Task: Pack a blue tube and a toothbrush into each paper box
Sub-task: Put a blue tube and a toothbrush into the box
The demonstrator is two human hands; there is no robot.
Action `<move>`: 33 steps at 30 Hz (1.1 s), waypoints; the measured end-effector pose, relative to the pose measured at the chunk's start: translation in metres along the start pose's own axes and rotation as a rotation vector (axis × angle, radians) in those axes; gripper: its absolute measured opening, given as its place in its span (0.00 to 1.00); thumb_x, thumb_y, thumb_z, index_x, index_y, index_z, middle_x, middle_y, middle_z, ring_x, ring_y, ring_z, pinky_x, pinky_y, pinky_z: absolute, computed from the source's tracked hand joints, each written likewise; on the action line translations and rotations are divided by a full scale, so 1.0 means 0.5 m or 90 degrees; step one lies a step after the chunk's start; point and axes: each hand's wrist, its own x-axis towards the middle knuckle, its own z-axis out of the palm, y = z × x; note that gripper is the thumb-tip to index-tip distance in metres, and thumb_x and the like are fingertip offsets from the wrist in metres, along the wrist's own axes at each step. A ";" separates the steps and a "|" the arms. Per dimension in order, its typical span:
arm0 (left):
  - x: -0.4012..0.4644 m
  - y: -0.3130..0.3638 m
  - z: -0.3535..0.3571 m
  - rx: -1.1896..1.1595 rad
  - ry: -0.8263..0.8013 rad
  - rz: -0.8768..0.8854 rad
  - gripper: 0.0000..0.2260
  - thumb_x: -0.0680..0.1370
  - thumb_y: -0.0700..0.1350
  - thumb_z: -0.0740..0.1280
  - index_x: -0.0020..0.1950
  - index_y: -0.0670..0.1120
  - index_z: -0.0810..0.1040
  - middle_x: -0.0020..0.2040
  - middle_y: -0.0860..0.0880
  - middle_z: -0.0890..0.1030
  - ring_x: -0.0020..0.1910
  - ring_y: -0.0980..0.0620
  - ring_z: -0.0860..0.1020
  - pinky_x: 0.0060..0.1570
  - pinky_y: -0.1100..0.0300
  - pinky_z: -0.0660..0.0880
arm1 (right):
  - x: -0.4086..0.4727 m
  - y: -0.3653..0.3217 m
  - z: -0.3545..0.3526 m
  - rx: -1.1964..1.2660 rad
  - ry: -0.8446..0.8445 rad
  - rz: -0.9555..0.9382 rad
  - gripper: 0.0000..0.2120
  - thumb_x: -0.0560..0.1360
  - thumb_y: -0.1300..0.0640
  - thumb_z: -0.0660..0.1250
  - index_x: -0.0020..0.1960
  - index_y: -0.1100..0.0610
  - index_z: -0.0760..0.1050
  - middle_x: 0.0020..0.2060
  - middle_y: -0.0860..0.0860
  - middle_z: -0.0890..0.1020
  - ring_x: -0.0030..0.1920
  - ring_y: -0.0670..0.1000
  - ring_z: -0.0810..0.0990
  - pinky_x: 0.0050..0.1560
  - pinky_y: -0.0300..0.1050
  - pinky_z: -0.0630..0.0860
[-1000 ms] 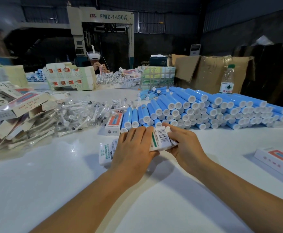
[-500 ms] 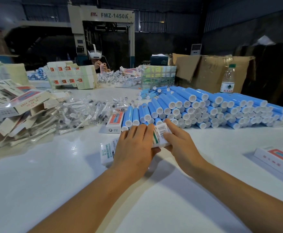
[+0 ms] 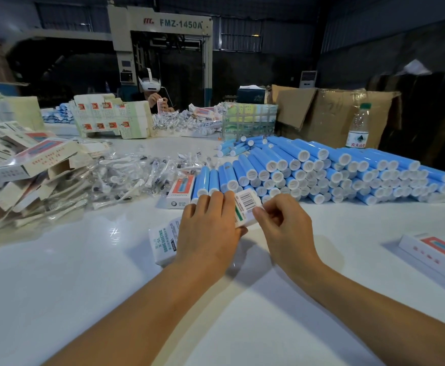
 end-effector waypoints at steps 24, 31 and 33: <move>-0.011 0.022 -0.027 0.055 -0.054 0.040 0.29 0.71 0.58 0.71 0.65 0.41 0.74 0.54 0.46 0.79 0.51 0.45 0.77 0.46 0.53 0.73 | 0.012 0.005 -0.004 0.103 -0.022 0.105 0.08 0.75 0.65 0.68 0.46 0.53 0.79 0.40 0.47 0.79 0.39 0.40 0.76 0.39 0.29 0.71; -0.008 0.025 -0.013 0.088 0.010 0.058 0.29 0.59 0.57 0.80 0.52 0.40 0.81 0.42 0.45 0.80 0.38 0.46 0.79 0.33 0.55 0.74 | 0.016 0.012 0.002 0.131 -0.010 0.179 0.08 0.74 0.63 0.68 0.38 0.53 0.78 0.35 0.48 0.81 0.35 0.39 0.77 0.33 0.31 0.72; -0.007 0.026 -0.009 0.093 0.012 0.051 0.28 0.60 0.56 0.80 0.52 0.40 0.81 0.42 0.46 0.80 0.39 0.47 0.79 0.34 0.55 0.74 | 0.016 0.010 0.006 0.118 -0.001 0.167 0.08 0.75 0.63 0.68 0.39 0.53 0.79 0.38 0.49 0.81 0.37 0.41 0.77 0.35 0.30 0.72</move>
